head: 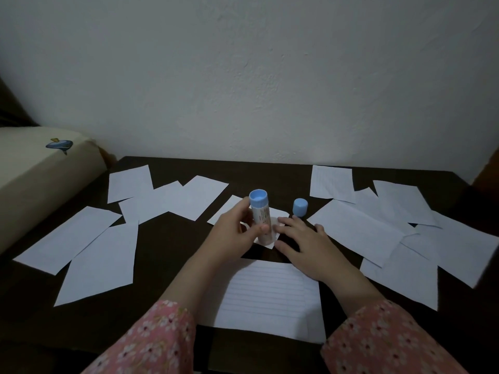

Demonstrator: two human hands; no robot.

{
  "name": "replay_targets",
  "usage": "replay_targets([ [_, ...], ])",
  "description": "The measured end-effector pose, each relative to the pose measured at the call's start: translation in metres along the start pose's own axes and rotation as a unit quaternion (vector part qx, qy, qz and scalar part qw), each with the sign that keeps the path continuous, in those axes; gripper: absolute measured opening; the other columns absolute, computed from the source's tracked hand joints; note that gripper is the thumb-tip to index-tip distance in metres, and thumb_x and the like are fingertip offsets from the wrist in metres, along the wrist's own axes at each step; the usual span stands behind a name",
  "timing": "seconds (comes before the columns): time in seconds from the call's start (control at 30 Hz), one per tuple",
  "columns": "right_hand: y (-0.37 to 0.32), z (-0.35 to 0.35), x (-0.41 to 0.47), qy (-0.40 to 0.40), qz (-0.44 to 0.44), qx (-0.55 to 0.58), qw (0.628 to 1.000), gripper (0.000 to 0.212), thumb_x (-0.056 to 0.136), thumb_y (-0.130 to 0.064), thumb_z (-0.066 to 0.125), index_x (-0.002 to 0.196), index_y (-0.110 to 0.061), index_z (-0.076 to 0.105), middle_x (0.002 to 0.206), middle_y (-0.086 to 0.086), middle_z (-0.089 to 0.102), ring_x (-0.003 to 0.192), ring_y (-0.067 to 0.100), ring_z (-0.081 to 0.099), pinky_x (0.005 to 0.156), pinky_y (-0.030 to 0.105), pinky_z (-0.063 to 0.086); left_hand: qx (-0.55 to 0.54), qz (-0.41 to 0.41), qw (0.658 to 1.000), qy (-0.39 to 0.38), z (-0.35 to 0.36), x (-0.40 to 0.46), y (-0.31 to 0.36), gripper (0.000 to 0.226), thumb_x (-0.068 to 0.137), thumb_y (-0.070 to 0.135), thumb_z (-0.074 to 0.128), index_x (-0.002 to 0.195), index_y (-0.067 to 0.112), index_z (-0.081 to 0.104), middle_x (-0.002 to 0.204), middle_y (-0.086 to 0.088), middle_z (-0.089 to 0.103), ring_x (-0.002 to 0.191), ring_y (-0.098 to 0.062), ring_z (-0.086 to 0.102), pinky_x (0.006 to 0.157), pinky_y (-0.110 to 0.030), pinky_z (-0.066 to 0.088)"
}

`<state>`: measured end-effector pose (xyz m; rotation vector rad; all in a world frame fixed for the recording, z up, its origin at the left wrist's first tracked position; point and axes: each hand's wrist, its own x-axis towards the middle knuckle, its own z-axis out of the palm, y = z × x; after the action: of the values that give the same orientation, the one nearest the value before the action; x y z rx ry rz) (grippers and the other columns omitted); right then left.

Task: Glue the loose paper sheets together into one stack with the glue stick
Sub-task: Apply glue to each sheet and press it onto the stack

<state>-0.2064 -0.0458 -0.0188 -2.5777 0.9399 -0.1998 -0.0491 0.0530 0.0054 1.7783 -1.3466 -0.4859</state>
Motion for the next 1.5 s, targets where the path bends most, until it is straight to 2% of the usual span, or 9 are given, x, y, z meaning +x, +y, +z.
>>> replay_targets([
  [0.13, -0.001, 0.000, 0.000, -0.001, 0.005, -0.003, 1.000, 0.051, 0.097, -0.053, 0.039, 0.144, -0.035, 0.037, 0.157, -0.015, 0.020, 0.147, 0.008, 0.008, 0.118, 0.052, 0.004, 0.012, -0.002, 1.000, -0.027, 0.001, 0.004, -0.001, 0.048, 0.089, 0.026, 0.064, 0.132, 0.036, 0.045, 0.113, 0.007, 0.060, 0.102, -0.009, 0.056, 0.087, -0.031, 0.052],
  [0.27, -0.006, 0.004, 0.002, 0.027, 0.007, -0.006, 1.000, 0.054, 0.092, -0.061, 0.040, 0.138, -0.033, 0.043, 0.153, -0.012, 0.028, 0.144, 0.010, 0.020, 0.117, 0.057, 0.010, 0.027, 0.011, 0.999, -0.042, 0.001, 0.007, 0.002, 0.045, 0.089, 0.025, 0.065, 0.129, 0.038, 0.047, 0.110, 0.002, 0.061, 0.099, -0.011, 0.057, 0.086, -0.033, 0.052],
  [0.5, -0.015, 0.006, 0.005, 0.038, 0.038, 0.015, 0.998, 0.043, 0.092, -0.051, 0.050, 0.129, -0.030, 0.047, 0.148, -0.011, 0.033, 0.141, 0.009, 0.024, 0.117, 0.056, 0.006, 0.011, 0.015, 0.999, -0.047, 0.000, 0.010, -0.001, 0.046, 0.088, 0.021, 0.065, 0.128, 0.038, 0.048, 0.110, 0.005, 0.061, 0.101, -0.008, 0.056, 0.089, -0.036, 0.051],
  [0.8, -0.019, 0.007, 0.008, 0.040, 0.062, 0.027, 0.997, 0.032, 0.092, -0.035, 0.056, 0.122, -0.029, 0.047, 0.143, -0.011, 0.032, 0.138, 0.009, 0.025, 0.115, 0.055, 0.001, 0.020, -0.014, 0.998, -0.054, -0.009, 0.012, -0.005, 0.054, 0.091, 0.021, 0.062, 0.137, 0.038, 0.040, 0.117, 0.008, 0.055, 0.104, -0.006, 0.052, 0.086, -0.024, 0.047],
  [0.97, -0.018, 0.008, 0.007, 0.039, 0.057, 0.022, 0.997, 0.037, 0.092, -0.036, 0.055, 0.127, -0.028, 0.044, 0.144, -0.012, 0.029, 0.139, 0.008, 0.023, 0.116, 0.055, 0.002, 0.032, -0.049, 0.998, -0.029, -0.025, 0.013, -0.016, 0.056, 0.092, 0.023, 0.060, 0.140, 0.039, 0.036, 0.121, 0.009, 0.050, 0.109, -0.007, 0.048, 0.082, -0.023, 0.040],
  [1.13, -0.016, 0.011, 0.008, 0.045, 0.054, 0.019, 0.997, 0.038, 0.093, -0.038, 0.053, 0.128, -0.029, 0.044, 0.147, -0.013, 0.027, 0.141, 0.007, 0.019, 0.116, 0.055, 0.001, 0.027, -0.078, 0.997, -0.003, -0.038, 0.014, -0.024, 0.058, 0.094, 0.023, 0.057, 0.144, 0.035, 0.032, 0.134, 0.003, 0.048, 0.112, -0.009, 0.043, 0.087, -0.028, 0.039],
  [1.3, -0.015, 0.014, 0.009, 0.055, 0.055, 0.020, 0.997, 0.036, 0.092, -0.039, 0.054, 0.126, -0.030, 0.045, 0.145, -0.014, 0.027, 0.139, 0.006, 0.020, 0.116, 0.054, 0.002, 0.022, -0.099, 0.994, 0.028, -0.045, 0.014, -0.025, 0.059, 0.094, 0.022, 0.056, 0.146, 0.033, 0.029, 0.141, -0.003, 0.045, 0.124, -0.018, 0.043, 0.091, -0.031, 0.040],
  [1.37, -0.015, 0.015, 0.010, 0.055, 0.056, 0.017, 0.997, 0.036, 0.092, -0.039, 0.053, 0.126, -0.030, 0.044, 0.146, -0.014, 0.028, 0.140, 0.006, 0.021, 0.116, 0.054, 0.002, 0.026, -0.105, 0.994, 0.031, -0.046, 0.015, -0.027, 0.060, 0.095, 0.023, 0.056, 0.146, 0.033, 0.027, 0.141, -0.003, 0.045, 0.122, -0.017, 0.044, 0.089, -0.030, 0.039],
  [1.5, -0.015, 0.014, 0.009, 0.053, 0.056, 0.015, 0.997, 0.036, 0.093, -0.040, 0.053, 0.126, -0.030, 0.043, 0.146, -0.014, 0.028, 0.140, 0.007, 0.021, 0.116, 0.055, 0.002, 0.030, -0.123, 0.990, 0.055, -0.049, 0.016, -0.030, 0.062, 0.095, 0.023, 0.056, 0.148, 0.033, 0.026, 0.141, -0.004, 0.046, 0.125, -0.019, 0.045, 0.096, -0.037, 0.043],
])
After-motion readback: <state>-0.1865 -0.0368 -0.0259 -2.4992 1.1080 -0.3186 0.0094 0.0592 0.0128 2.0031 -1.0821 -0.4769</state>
